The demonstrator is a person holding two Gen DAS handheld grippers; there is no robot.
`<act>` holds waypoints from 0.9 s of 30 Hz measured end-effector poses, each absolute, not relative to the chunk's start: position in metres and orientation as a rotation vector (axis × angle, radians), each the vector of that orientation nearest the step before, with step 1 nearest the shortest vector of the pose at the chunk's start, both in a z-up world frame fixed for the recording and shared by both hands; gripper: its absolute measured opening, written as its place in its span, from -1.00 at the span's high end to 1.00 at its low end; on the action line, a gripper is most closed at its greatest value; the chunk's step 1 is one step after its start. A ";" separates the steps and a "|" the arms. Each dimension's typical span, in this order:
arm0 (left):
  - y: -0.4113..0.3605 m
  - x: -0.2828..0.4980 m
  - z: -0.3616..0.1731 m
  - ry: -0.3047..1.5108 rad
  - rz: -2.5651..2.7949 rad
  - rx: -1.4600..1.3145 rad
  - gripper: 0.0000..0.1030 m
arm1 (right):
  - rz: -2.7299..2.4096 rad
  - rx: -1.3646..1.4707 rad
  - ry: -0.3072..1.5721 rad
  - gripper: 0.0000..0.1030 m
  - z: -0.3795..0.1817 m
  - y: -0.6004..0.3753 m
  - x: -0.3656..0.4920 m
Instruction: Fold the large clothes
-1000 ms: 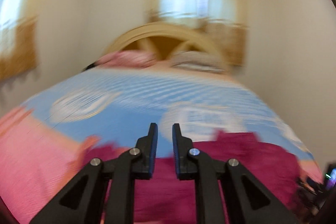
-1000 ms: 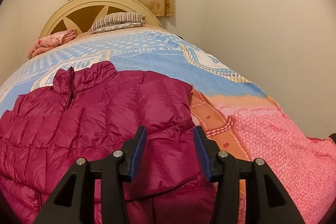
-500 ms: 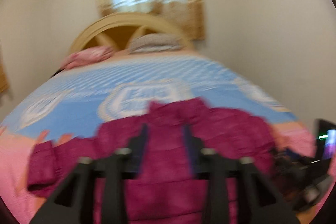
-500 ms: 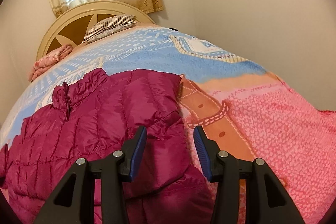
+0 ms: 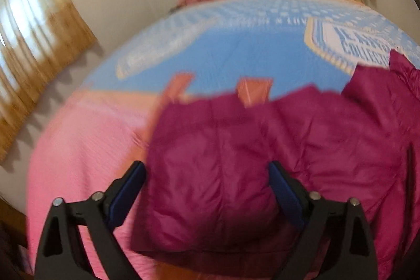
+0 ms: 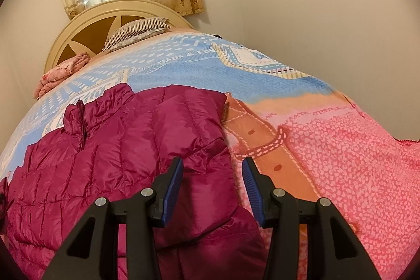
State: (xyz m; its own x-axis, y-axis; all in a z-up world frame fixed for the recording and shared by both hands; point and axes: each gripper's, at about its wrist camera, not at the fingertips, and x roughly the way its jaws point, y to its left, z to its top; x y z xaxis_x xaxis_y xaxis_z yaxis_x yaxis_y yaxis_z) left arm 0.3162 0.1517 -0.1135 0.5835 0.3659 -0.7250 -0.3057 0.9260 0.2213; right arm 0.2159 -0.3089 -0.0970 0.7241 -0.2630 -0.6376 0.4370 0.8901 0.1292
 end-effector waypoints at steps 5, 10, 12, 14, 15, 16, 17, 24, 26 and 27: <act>0.190 0.299 -0.107 0.822 0.290 -0.188 0.32 | -0.392 0.275 0.671 0.07 -0.099 -0.309 0.219; 0.227 0.269 -0.094 0.715 0.209 -0.411 0.52 | -0.391 0.279 0.669 0.07 -0.099 -0.310 0.219; 0.222 0.262 -0.081 0.672 0.198 -0.417 0.54 | -0.392 0.276 0.669 0.07 -0.099 -0.309 0.218; 0.213 0.266 -0.069 0.637 0.169 -0.398 0.54 | -0.392 0.275 0.667 0.07 -0.098 -0.309 0.217; 0.205 0.264 -0.062 0.619 0.146 -0.387 0.54 | -0.392 0.275 0.666 0.07 -0.098 -0.309 0.217; 0.190 0.260 -0.048 0.589 0.103 -0.370 0.54 | -0.392 0.275 0.666 0.07 -0.098 -0.309 0.217; 0.179 0.263 -0.040 0.570 0.071 -0.358 0.54 | -0.392 0.276 0.665 0.07 -0.098 -0.309 0.217; 0.052 0.253 0.024 0.454 -0.282 -0.244 0.53 | -0.390 0.282 0.658 0.07 -0.097 -0.309 0.216; 0.016 0.255 0.025 0.470 -0.359 -0.219 0.53 | -0.389 0.285 0.656 0.07 -0.097 -0.310 0.216; -0.006 0.256 0.022 0.480 -0.390 -0.202 0.53 | -0.388 0.288 0.654 0.07 -0.097 -0.310 0.216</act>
State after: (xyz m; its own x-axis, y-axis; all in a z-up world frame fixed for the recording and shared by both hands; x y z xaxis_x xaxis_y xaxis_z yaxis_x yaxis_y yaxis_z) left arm 0.2558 -0.0062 0.0222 0.8154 -0.4101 -0.4085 0.3167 0.9068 -0.2781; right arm 0.2155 -0.3098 -0.0972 0.7266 -0.2578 -0.6369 0.4360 0.8894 0.1374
